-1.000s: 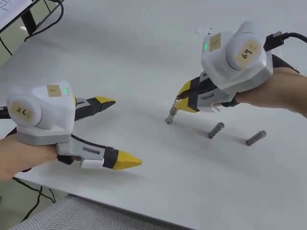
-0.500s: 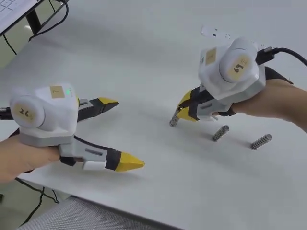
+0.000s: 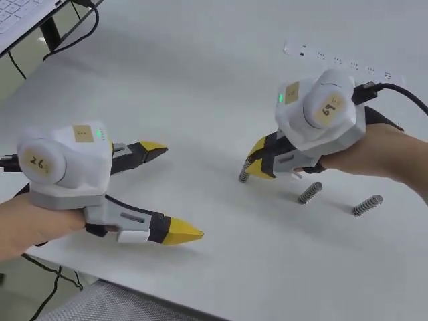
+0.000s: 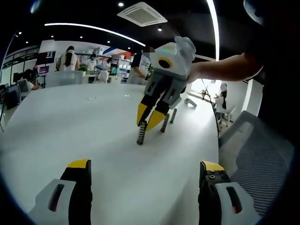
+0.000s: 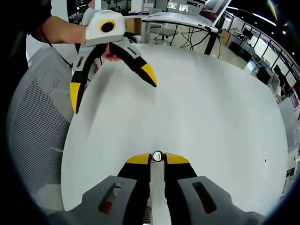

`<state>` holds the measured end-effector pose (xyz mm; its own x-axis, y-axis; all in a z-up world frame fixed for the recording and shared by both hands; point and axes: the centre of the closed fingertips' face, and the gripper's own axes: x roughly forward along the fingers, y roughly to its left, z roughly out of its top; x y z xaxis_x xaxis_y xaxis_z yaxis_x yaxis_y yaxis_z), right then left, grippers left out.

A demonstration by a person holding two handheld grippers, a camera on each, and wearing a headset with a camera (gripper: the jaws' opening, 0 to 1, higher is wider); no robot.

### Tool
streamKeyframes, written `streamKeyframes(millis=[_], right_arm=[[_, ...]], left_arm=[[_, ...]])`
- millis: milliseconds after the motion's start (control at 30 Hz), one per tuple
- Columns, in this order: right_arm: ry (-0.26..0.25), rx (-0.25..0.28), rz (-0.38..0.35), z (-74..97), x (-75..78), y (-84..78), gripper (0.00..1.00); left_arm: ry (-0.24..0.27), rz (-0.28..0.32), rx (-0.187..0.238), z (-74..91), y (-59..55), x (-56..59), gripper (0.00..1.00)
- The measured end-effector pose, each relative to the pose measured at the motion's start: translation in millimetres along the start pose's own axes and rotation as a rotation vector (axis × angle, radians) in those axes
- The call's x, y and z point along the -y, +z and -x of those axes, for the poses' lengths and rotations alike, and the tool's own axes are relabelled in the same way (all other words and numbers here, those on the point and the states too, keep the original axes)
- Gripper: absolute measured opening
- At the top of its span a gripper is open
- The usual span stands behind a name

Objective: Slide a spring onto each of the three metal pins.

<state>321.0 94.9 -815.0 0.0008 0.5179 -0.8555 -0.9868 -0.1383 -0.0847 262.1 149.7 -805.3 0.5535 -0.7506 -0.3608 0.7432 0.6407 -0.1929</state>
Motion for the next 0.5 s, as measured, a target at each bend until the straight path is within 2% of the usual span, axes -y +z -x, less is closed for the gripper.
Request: streamKeyframes(millis=[233, 333, 500], right_arm=[[0.003, -0.004, -0.004, 1.1, -0.3, -0.9, 0.08], [0.019, 0.000, -0.032, 1.0, -3.7, -1.2, 0.10], [-0.013, 0.019, -0.038, 1.2, 2.2, 1.0, 0.15]], left_arm=[[-0.007, 0.005, 0.000, -1.6, -1.1, 3.8, 0.92], [-0.007, 0.005, 0.000, -0.4, -0.8, 4.8, 0.92], [0.000, -0.001, -0.003, 1.6, 1.2, 4.6, 0.92]])
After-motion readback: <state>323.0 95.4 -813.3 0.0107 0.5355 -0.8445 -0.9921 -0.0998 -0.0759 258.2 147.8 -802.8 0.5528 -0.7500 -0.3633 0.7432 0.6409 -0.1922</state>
